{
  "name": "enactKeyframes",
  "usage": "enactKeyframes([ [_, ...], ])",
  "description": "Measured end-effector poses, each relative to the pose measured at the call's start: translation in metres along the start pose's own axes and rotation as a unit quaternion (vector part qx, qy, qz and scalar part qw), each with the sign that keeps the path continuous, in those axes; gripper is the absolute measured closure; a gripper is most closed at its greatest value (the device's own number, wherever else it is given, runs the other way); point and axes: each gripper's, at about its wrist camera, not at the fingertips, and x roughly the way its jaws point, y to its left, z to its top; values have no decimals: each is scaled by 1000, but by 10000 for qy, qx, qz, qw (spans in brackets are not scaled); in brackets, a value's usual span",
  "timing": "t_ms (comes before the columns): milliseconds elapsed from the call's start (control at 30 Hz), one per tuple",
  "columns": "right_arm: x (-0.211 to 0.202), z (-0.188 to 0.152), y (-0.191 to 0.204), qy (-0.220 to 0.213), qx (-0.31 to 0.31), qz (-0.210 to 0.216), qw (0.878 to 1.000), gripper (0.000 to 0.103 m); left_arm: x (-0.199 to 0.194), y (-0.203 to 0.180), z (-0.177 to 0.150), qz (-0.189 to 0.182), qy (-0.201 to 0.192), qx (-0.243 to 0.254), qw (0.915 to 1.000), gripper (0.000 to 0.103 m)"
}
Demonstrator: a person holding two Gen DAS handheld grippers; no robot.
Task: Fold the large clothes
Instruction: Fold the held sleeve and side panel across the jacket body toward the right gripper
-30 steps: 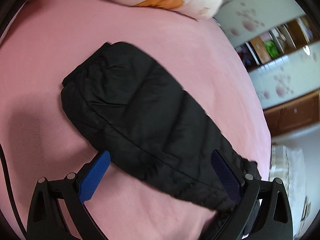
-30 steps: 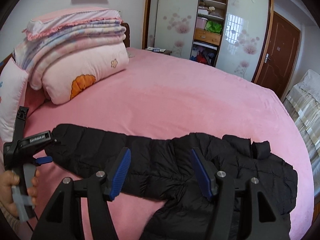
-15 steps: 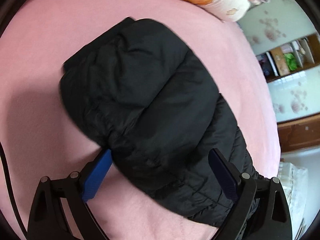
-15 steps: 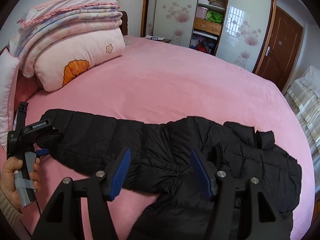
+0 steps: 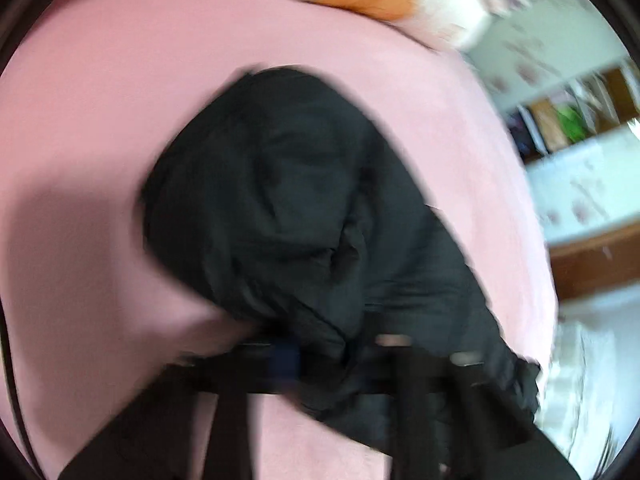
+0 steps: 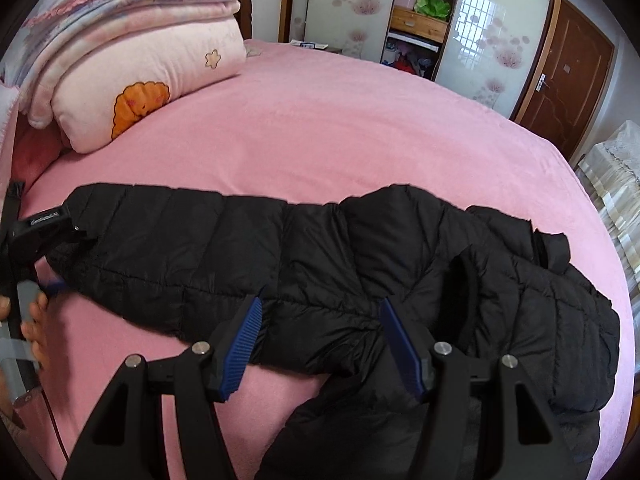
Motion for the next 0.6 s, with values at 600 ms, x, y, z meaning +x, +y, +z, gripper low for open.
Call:
enactKeyframes([
  [600, -92, -44, -132, -397, 795, -420, 9952, 41, -167, -323, -192, -2157, -937, 3594, 9031, 96],
])
